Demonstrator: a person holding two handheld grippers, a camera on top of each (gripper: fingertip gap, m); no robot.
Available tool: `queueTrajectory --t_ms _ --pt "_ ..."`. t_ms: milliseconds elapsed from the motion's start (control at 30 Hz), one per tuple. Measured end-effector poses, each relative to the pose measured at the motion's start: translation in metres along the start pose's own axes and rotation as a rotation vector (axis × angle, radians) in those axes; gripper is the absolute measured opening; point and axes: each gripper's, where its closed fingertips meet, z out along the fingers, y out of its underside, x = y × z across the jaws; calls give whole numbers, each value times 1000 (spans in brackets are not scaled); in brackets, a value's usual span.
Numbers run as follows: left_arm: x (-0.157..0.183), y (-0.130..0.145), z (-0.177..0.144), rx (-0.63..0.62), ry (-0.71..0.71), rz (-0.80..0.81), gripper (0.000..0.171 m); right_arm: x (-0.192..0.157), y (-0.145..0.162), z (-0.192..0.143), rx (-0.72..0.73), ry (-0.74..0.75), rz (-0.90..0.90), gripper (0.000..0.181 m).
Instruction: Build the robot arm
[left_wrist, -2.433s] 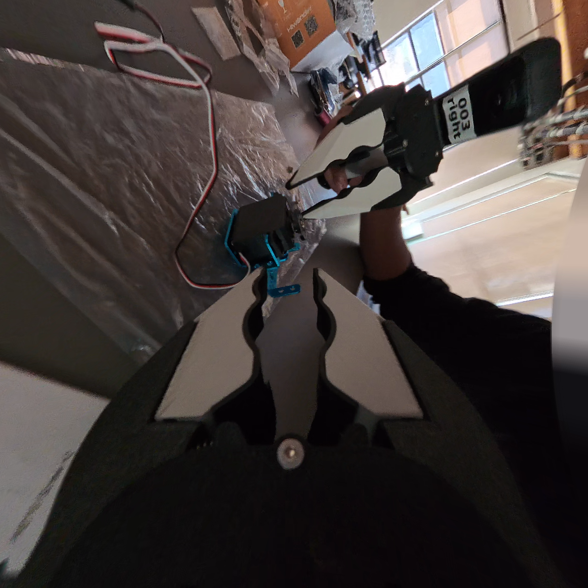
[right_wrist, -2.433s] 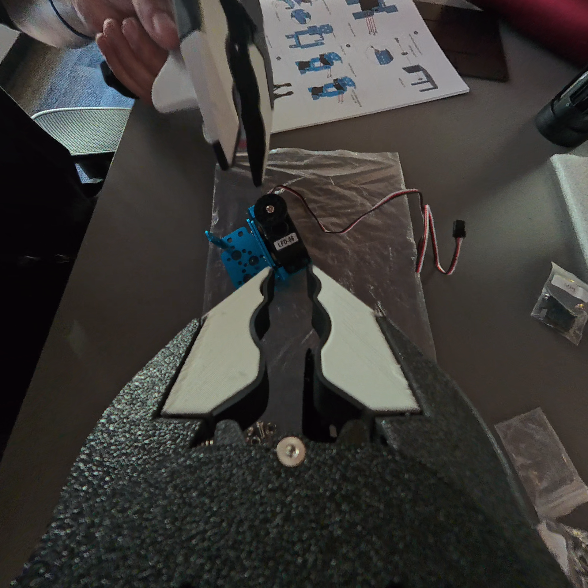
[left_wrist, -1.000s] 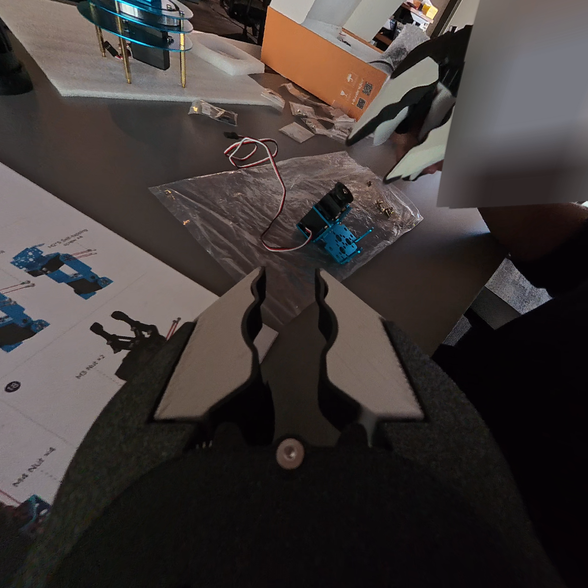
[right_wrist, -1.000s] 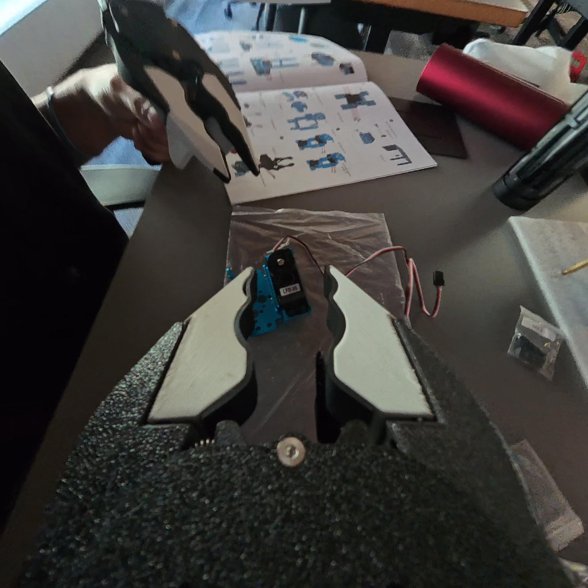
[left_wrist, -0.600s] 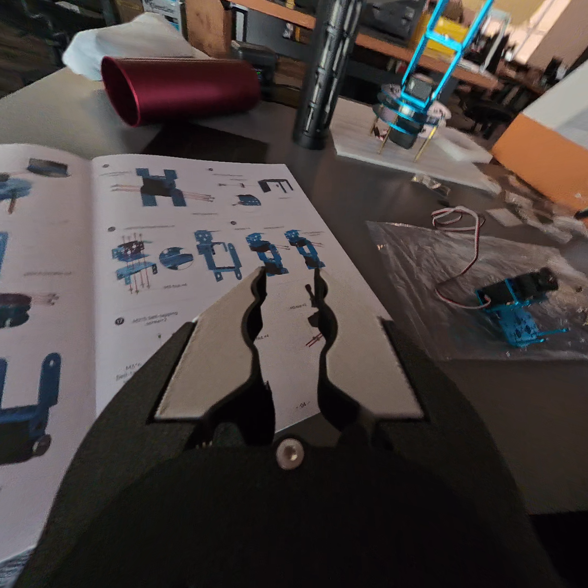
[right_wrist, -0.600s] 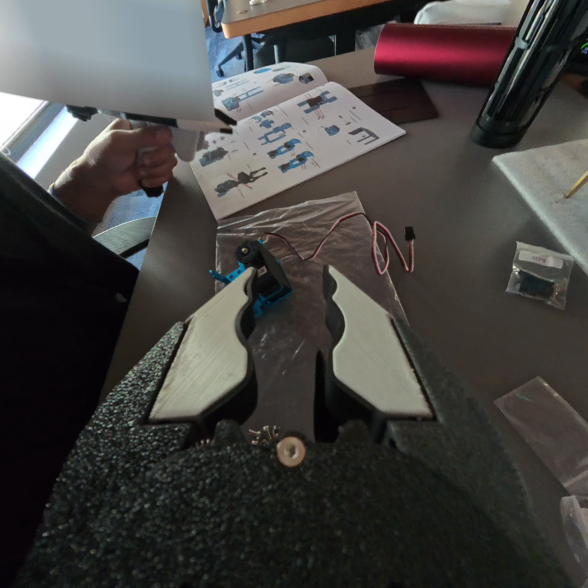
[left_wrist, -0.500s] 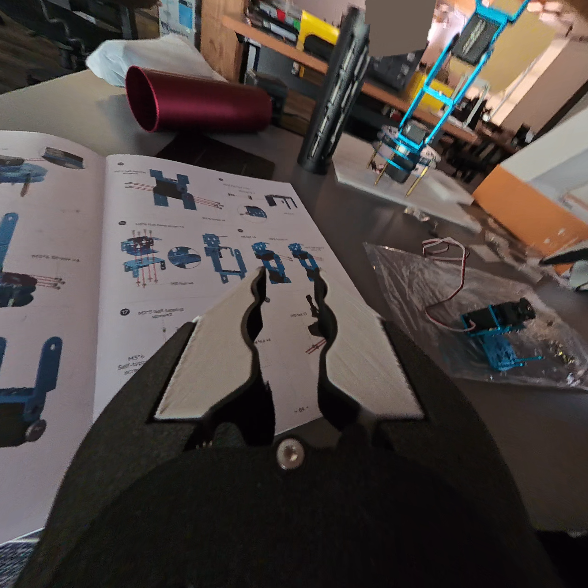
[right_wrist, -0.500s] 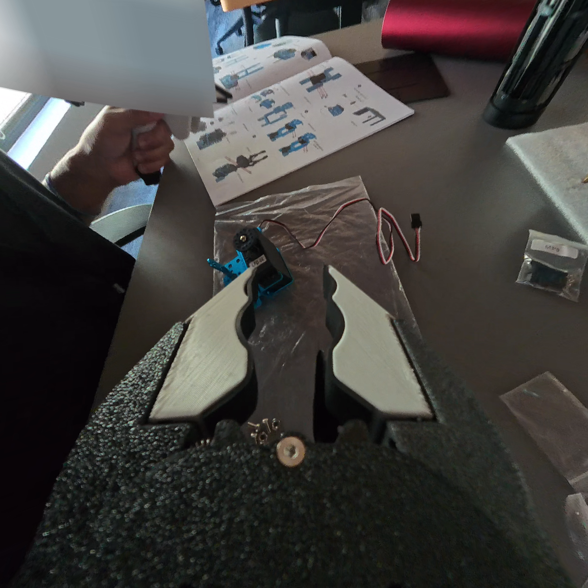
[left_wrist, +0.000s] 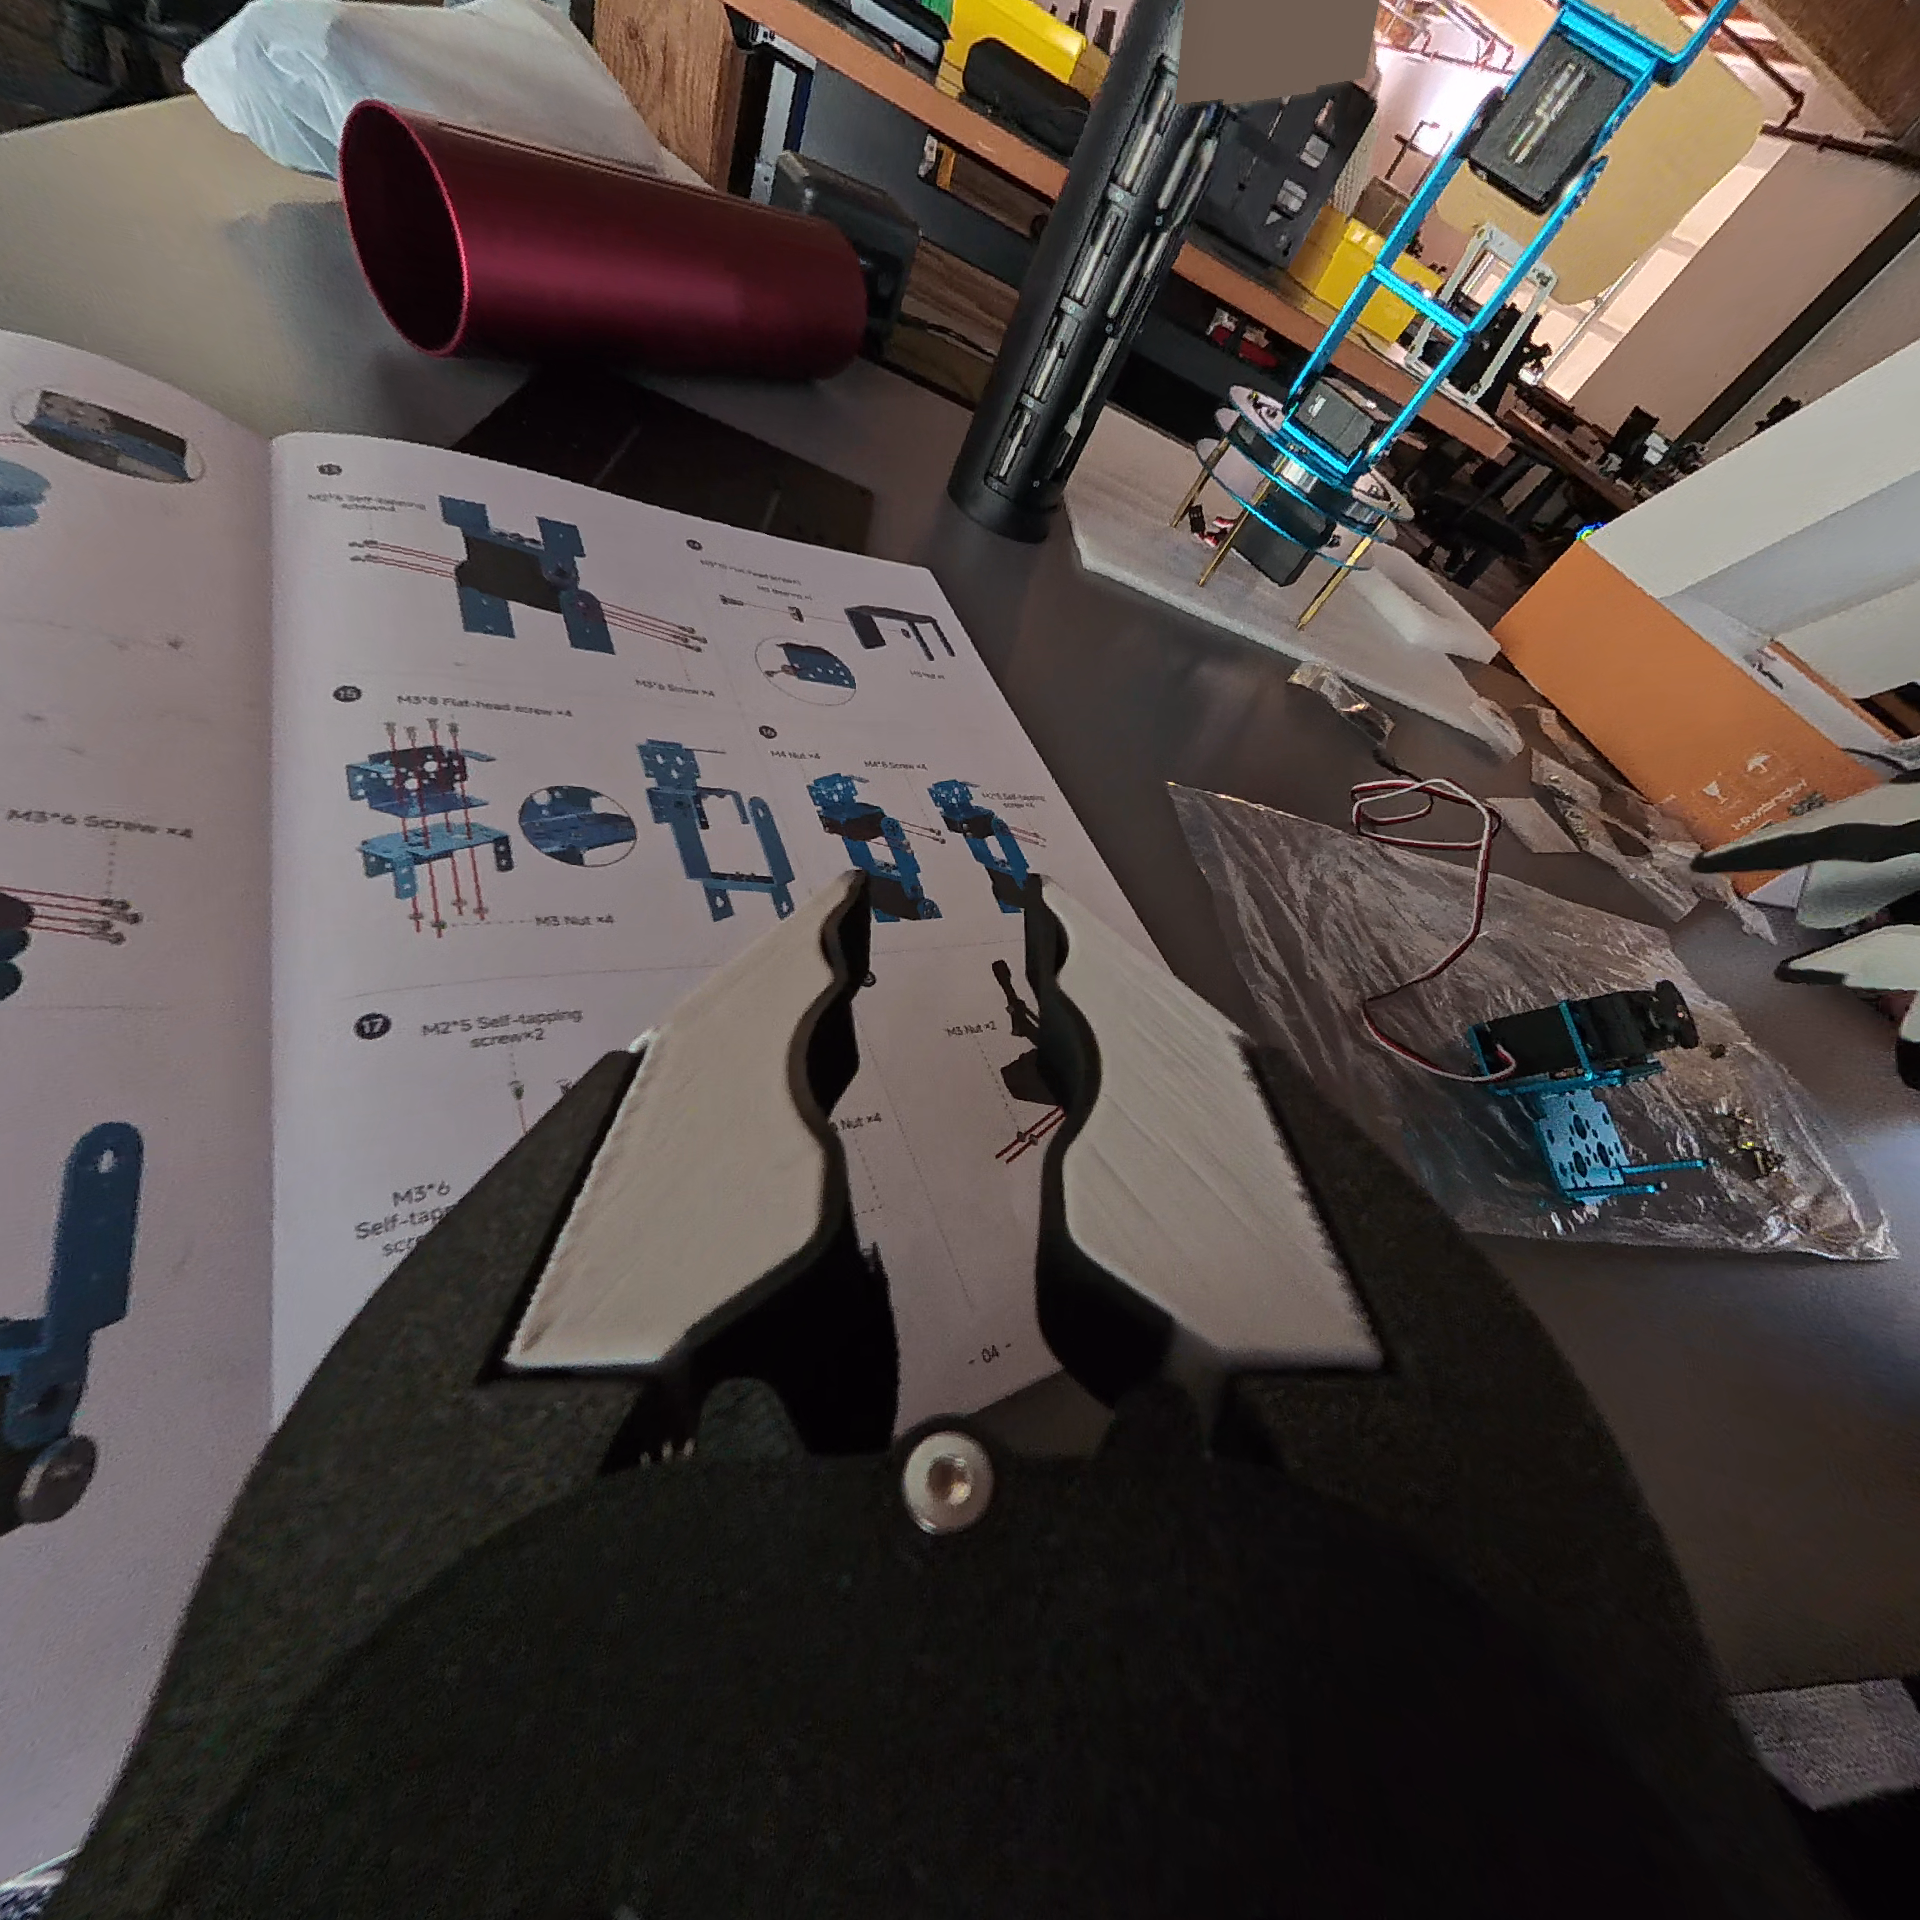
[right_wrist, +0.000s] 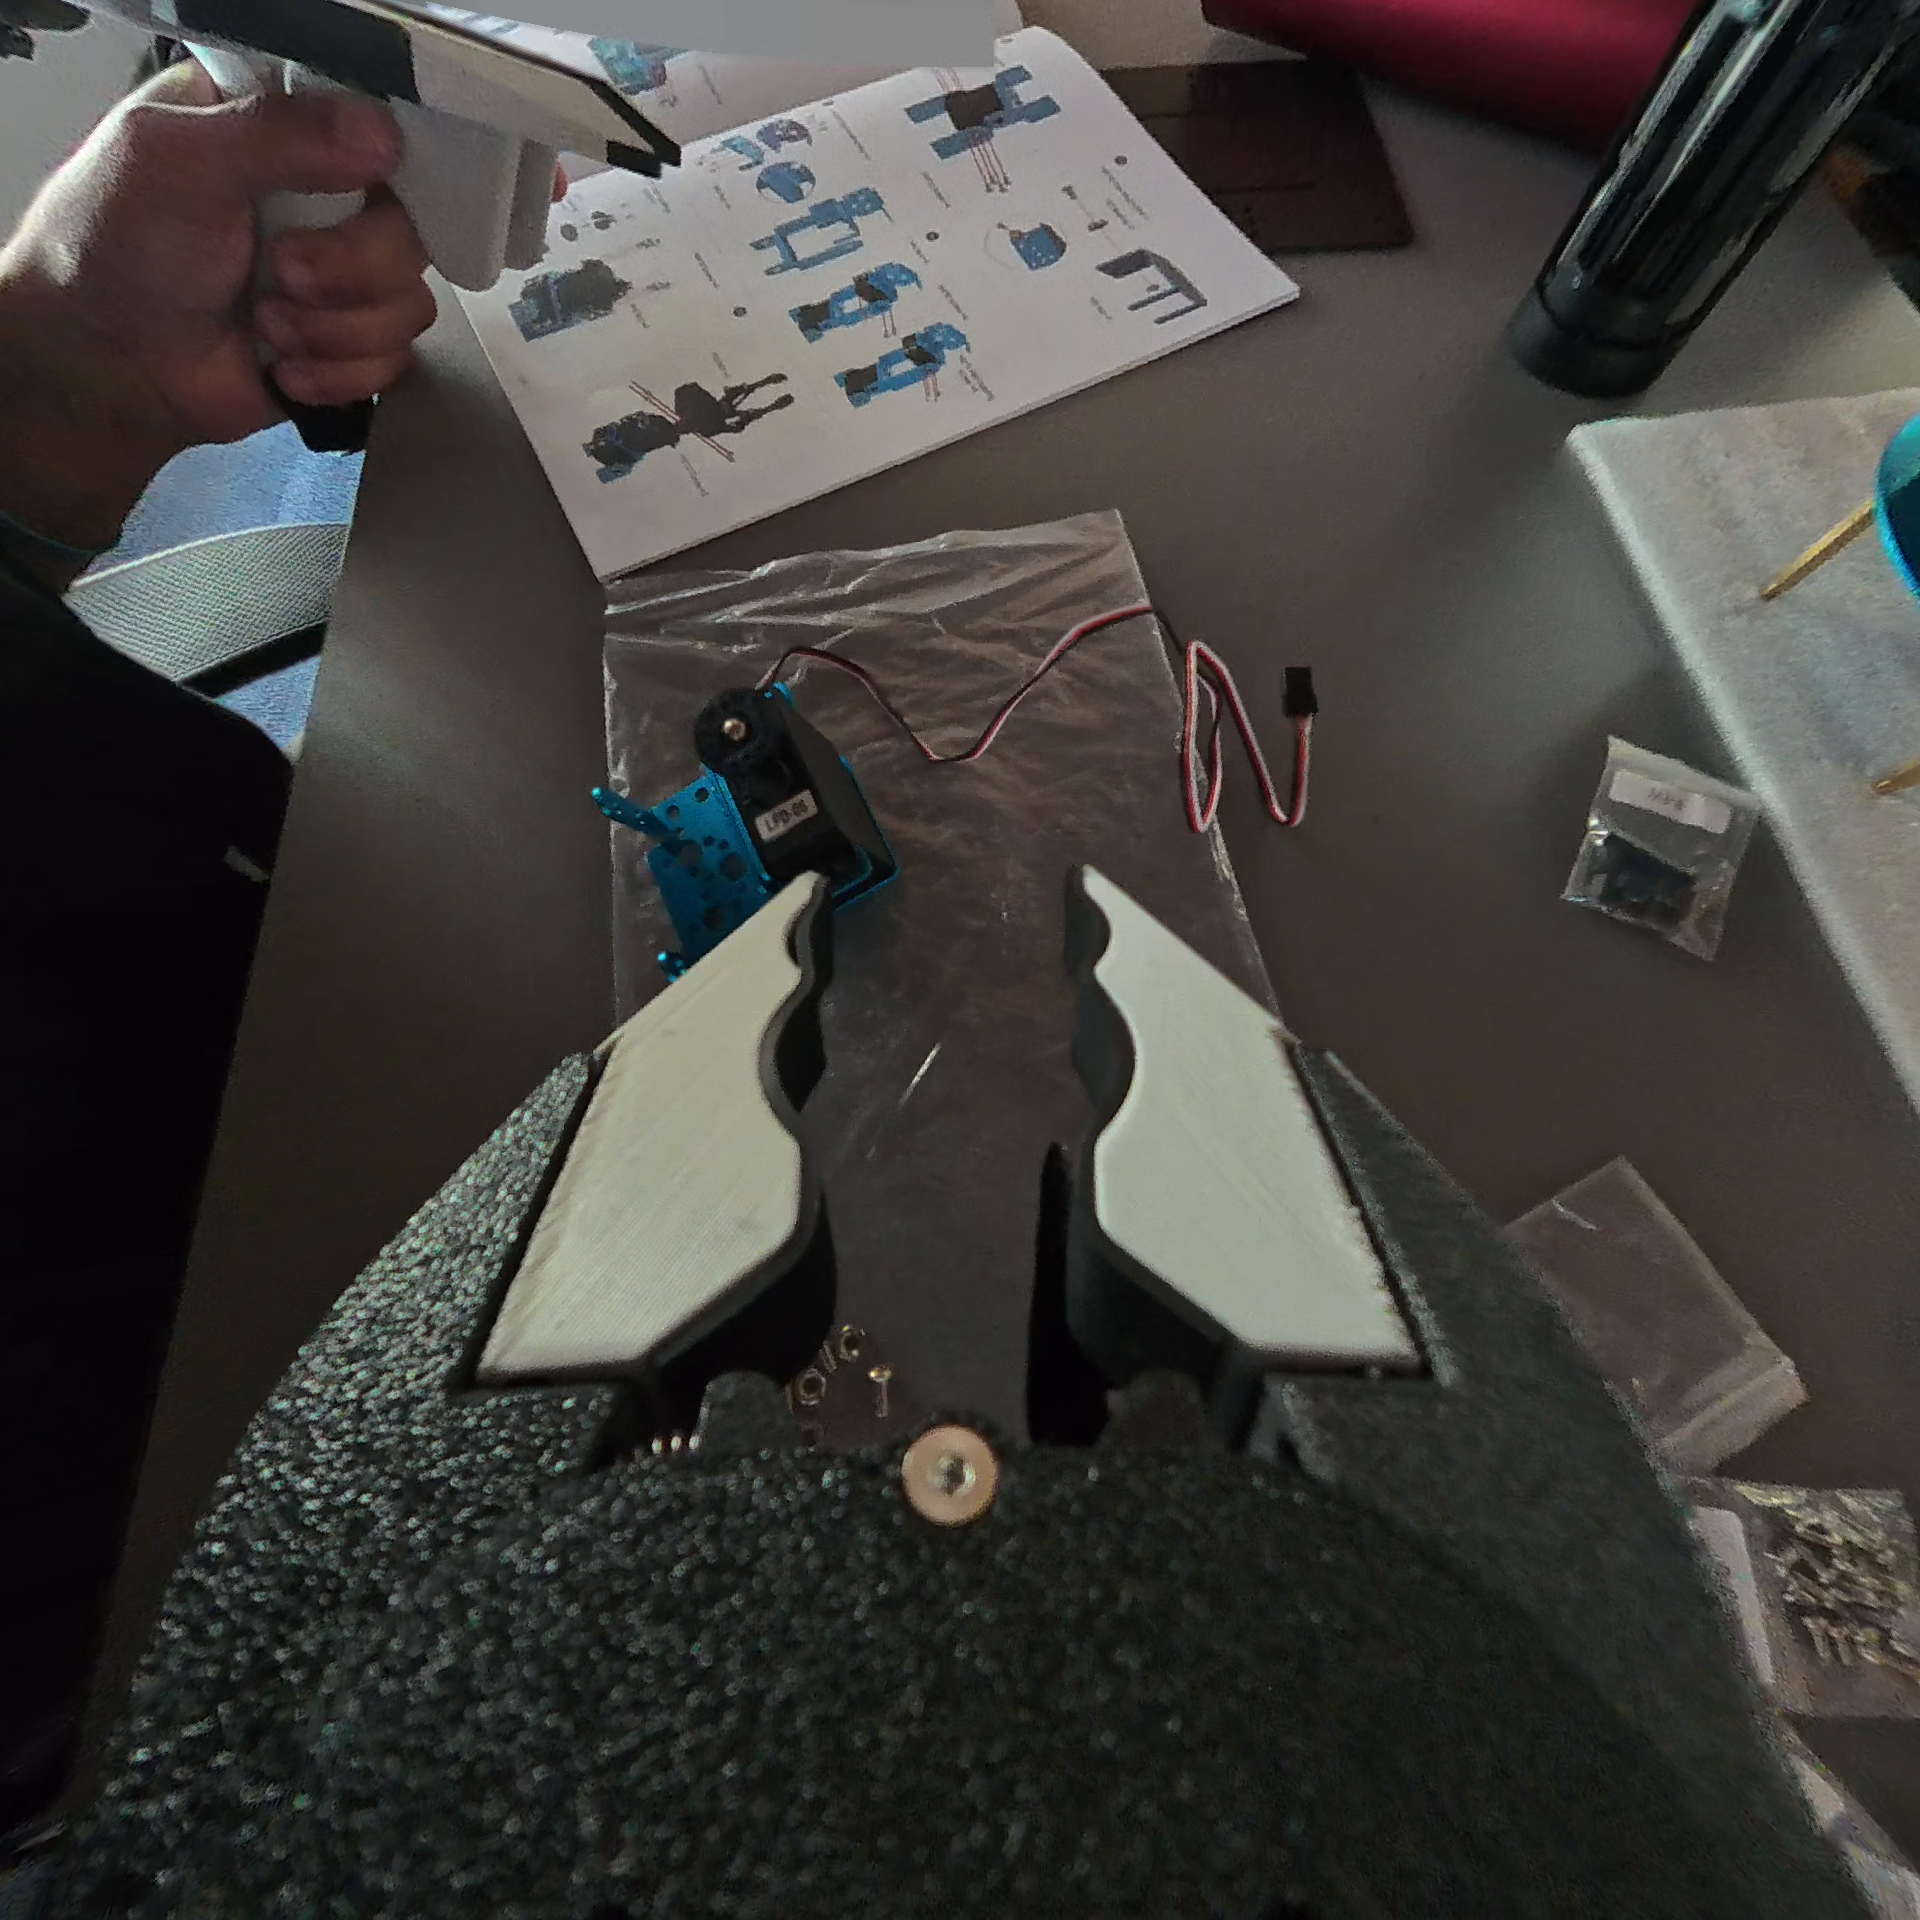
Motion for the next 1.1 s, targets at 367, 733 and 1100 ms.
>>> queueTrajectory --t_ms 367,733,1100 --pt "4 -2 -4 24 50 -12 26 -10 5 -1 -35 10 -19 42" --pt "8 0 -6 2 154 -97 26 -4 8 -3 -47 23 -8 34" --pt "9 -5 -16 52 274 -202 23 -12 10 2 -71 44 -85 24"
